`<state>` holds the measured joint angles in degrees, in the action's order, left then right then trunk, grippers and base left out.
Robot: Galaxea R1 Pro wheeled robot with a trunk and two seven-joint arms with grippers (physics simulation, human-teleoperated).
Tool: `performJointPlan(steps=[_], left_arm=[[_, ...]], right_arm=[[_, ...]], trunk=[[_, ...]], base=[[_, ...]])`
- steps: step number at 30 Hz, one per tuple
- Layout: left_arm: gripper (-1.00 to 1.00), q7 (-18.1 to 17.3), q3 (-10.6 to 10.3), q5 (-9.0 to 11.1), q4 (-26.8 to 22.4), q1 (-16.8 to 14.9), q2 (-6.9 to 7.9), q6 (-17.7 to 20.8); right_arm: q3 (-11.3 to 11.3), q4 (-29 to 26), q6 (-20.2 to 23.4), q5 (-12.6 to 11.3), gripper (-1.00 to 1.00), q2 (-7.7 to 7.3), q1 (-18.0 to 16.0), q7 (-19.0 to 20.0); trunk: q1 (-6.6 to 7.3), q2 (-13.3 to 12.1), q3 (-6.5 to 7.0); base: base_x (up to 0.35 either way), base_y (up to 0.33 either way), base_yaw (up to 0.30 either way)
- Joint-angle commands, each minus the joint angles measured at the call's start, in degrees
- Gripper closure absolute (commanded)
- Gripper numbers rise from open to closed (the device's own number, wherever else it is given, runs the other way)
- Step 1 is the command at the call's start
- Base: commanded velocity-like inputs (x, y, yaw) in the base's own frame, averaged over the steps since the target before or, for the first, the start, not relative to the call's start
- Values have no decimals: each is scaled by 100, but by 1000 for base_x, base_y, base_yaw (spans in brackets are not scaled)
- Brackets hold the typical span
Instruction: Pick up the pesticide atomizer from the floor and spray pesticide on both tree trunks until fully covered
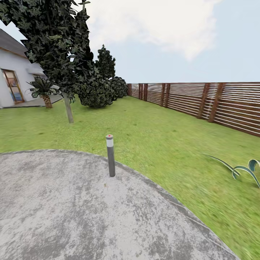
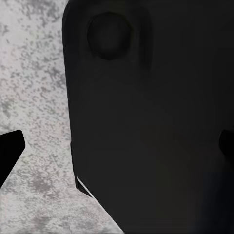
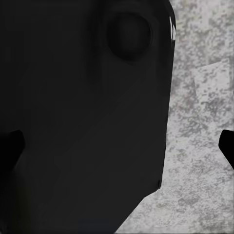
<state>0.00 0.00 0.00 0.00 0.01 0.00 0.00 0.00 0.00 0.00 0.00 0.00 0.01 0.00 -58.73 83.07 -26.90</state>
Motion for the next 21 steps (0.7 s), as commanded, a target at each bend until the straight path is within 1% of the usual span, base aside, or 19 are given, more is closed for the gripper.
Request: performJointPlan(steps=[1, 2, 6, 11, 21], left_arm=[[-100, 0, 0, 0, 0, -1, 0, 0], [-100, 18, -6, 26, -33, -6, 4, -27], [-100, 18, -9, 23, -31, -6, 12, -21], [-100, 23, -2, 16, -52, -9, -6, -78], [-100, 26, 21, 21, -61, -9, -9, -147]], right_arm=[[0, 0, 0, 0, -100, 0, -1, 0], [-10, -33, -13, 18, -100, 33, -18, -18], [-9, -110, -11, 18, -100, 150, -18, -18], [-18, -216, -70, 11, -100, 197, -24, -18], [-17, -268, -142, -2, -100, 230, -27, -18]], trunk=[[0, 1, -3], [0, 1, -3], [0, 1, -3], [0, 1, -3], [0, 1, -3]], base=[[0, 0, 0], [0, 0, 0], [0, 0, 0], [0, 0, 0], [0, 0, 0]])
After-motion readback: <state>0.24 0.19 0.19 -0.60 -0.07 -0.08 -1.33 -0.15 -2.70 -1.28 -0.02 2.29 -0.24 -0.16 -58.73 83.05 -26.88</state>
